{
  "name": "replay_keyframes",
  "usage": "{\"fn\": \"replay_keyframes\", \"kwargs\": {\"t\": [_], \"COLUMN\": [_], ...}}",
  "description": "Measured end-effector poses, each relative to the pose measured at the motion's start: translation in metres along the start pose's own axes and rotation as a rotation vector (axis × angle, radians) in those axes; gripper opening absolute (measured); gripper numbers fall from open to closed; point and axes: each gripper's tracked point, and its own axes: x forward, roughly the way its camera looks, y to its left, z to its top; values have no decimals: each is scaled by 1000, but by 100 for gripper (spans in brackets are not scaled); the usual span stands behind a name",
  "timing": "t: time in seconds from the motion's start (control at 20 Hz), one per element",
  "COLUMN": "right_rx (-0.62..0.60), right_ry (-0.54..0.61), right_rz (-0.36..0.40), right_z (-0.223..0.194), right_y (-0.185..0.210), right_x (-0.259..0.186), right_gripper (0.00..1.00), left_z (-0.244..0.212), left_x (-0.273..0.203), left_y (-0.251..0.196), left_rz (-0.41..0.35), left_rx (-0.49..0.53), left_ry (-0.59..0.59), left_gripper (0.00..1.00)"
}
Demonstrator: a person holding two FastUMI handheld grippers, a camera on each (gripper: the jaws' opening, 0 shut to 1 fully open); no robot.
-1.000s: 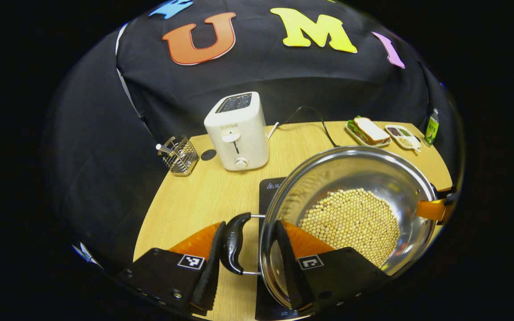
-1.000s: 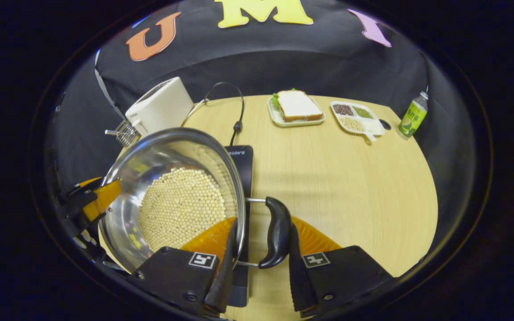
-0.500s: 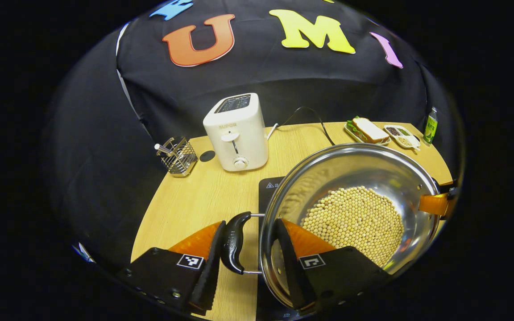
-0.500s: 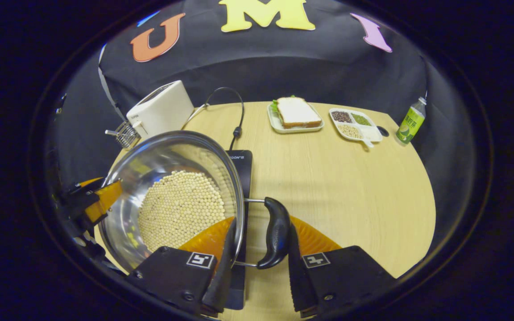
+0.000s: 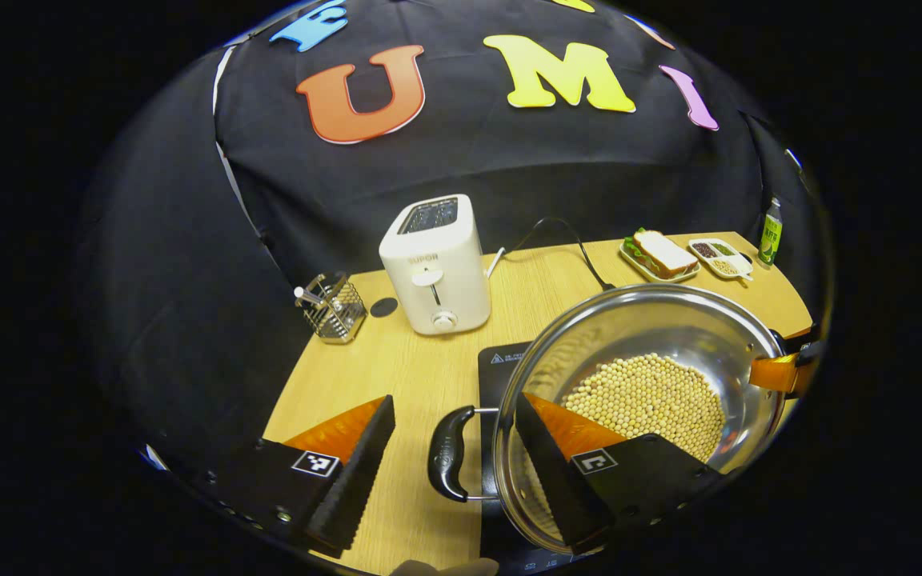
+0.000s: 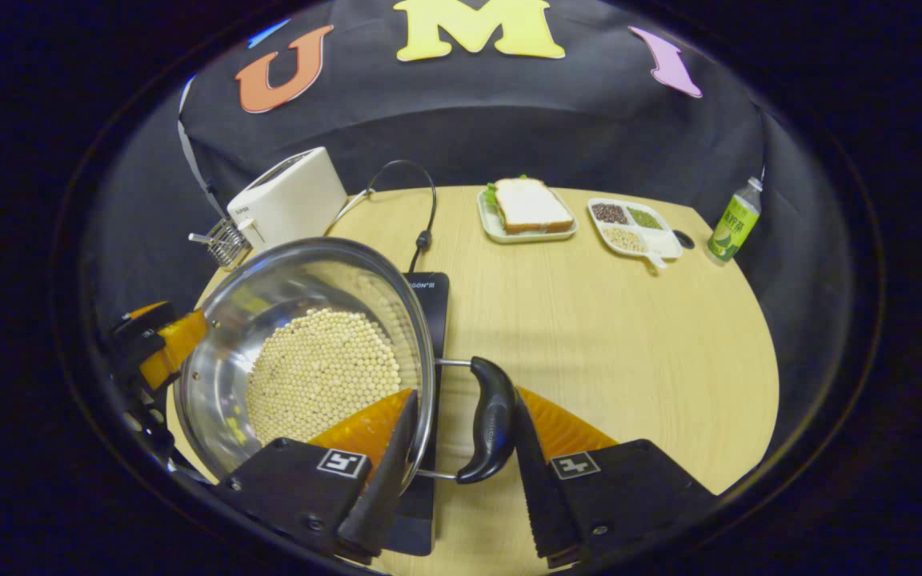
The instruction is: First push the handle of the pot to place it horizontally, then grasp the pot with both hands and set it on the induction cooktop.
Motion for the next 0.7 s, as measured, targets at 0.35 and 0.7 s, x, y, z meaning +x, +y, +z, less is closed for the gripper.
{"fn": "replay_keyframes", "kwargs": {"t": [0.35,0.7], "right_rx": [-103,-132], "right_ry": [-128,-209], "right_rz": [-3,7], "right_z": [27,37], "right_y": [-1,-12], "right_x": [-33,-77], "right_gripper": [77,77], "left_z": [28,50], "left_x": [-34,-84], "left_y": [-10,-33], "left_rz": [20,7], "left_rx": [-20,-82], "left_ry": [-98,-180], "left_gripper": [94,94]}}
